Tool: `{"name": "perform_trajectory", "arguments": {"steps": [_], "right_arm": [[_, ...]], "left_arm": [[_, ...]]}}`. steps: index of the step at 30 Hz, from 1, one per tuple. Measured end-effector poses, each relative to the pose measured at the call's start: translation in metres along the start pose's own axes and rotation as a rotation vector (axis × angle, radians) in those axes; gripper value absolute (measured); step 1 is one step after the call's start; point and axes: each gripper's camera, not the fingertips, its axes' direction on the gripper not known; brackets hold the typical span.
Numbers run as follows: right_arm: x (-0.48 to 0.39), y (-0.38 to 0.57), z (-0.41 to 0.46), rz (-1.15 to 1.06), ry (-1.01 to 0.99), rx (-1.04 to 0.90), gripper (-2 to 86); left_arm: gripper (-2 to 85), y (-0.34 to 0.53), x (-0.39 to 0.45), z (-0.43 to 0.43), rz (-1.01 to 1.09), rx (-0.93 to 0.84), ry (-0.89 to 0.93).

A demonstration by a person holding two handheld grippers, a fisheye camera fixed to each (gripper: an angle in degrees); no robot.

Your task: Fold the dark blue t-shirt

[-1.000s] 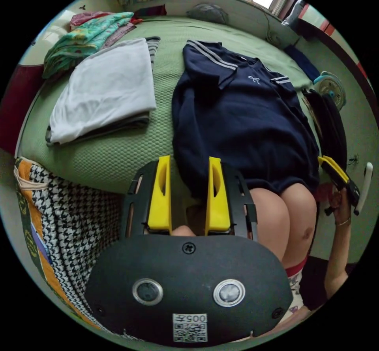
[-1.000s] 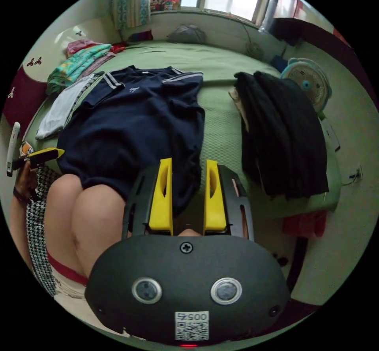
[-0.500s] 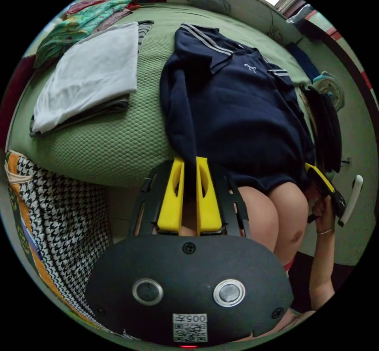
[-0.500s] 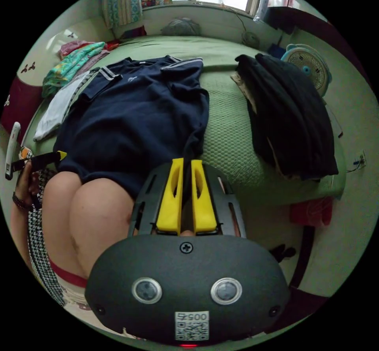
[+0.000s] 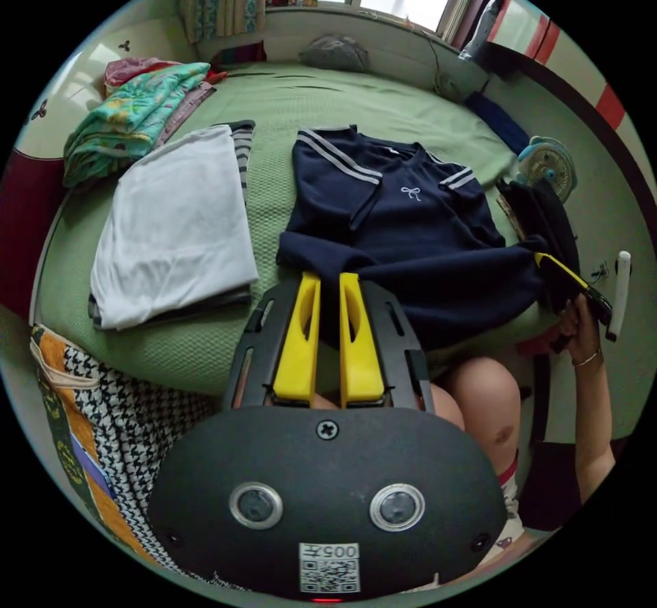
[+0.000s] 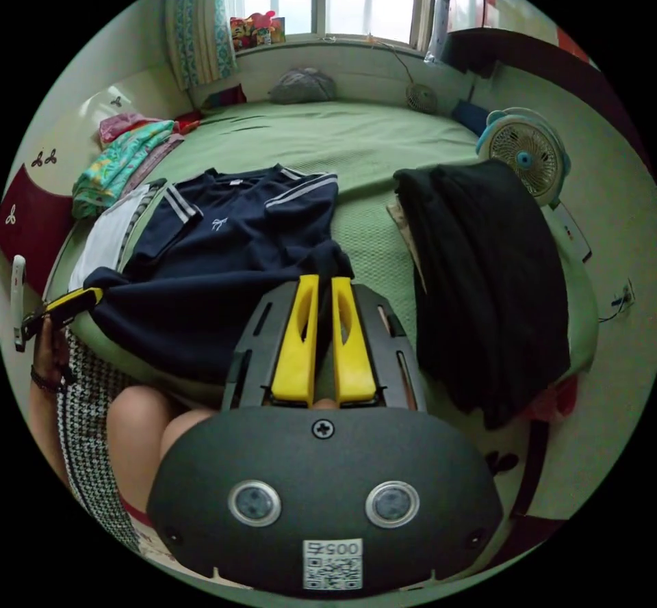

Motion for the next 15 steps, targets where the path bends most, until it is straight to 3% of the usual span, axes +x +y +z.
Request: {"name": "perform_trajectory", "arguments": {"steps": [7,15], "right_arm": [[-0.001,0.003,0.052,-0.010,0.048,-0.111,2.4],[-0.005,0.020,0.057,-0.087,0.082,-0.077,2.4]], "left_arm": [[6.5,-0.004,0.003,0.048,-0.025,-0.093,-0.034],[6.9,-0.004,0.013,0.048,0.027,-0.104,-0.057]]}}
